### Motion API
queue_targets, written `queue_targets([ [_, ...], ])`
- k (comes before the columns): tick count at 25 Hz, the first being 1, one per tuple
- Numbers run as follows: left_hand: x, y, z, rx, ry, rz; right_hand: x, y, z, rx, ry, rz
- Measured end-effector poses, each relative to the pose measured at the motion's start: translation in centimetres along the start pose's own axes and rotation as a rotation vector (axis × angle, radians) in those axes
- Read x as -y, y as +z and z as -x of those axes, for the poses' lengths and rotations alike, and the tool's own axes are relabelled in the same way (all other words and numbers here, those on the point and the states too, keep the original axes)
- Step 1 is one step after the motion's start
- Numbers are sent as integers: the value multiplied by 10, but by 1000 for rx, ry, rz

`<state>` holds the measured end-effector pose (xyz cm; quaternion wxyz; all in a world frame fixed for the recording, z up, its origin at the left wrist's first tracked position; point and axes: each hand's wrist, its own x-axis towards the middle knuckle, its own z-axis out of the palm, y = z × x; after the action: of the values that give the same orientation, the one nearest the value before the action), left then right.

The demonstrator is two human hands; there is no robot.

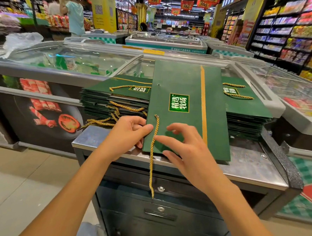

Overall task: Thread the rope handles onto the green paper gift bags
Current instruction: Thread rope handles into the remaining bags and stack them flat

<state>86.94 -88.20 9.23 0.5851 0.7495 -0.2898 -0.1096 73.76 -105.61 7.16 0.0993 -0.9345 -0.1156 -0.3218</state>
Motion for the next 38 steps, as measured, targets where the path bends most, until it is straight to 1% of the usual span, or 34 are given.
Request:
queue_targets([
  [2,-1,-1,2,-1,25,-16,5,9,-16,38,-67,24],
  [4,1,-3,3,5,37,-26,4,12,-23,22,-126,82],
  [6,4,-5,3,-6,31,-1,-1,12,-24,0,-124,89],
  [7,5,-5,3,-14,29,9,-4,12,-23,-21,-68,23],
  [8,6,-4,4,-23,35,-4,-7,11,-23,-56,32,-94],
  [10,6,1,6,-83,92,-91,-12,8,-22,-141,213,-323],
  [11,7,4,7,-138,146,-131,-12,7,-22,-165,277,-375],
  [13,8,6,13,-215,283,-175,-11,5,-23,-183,340,-426],
  [14,8,6,16,-200,341,-194,-10,5,-24,-199,360,-447],
  [15,7,7,19,-147,367,-208,-9,4,-23,-220,377,-468],
  [17,5,9,22,-23,349,-257,-10,3,-23,-264,397,-496],
  [19,4,13,21,-6,358,-291,-11,2,-23,-276,403,-505],
  [22,-1,12,20,-61,331,-200,-10,1,-22,-272,426,-559],
  [25,-12,9,13,-171,256,23,-10,-2,-21,-263,402,-646],
  [27,-25,10,4,-282,206,117,-10,-2,-19,-204,358,-696],
  [28,-32,12,0,-310,187,130,-10,-2,-18,-162,343,-720],
  [31,-47,18,-11,-299,149,159,-9,0,-17,-79,312,-688],
  [33,-51,21,-15,-278,147,162,-10,-2,-17,-83,312,-698],
  [35,-49,22,-16,-260,148,133,-11,-7,-17,-136,353,-808],
  [37,-42,21,-10,-237,182,60,-12,-11,-16,-217,409,-939],
  [38,-36,20,-5,-206,235,-16,-12,-13,-16,-243,430,-991],
])
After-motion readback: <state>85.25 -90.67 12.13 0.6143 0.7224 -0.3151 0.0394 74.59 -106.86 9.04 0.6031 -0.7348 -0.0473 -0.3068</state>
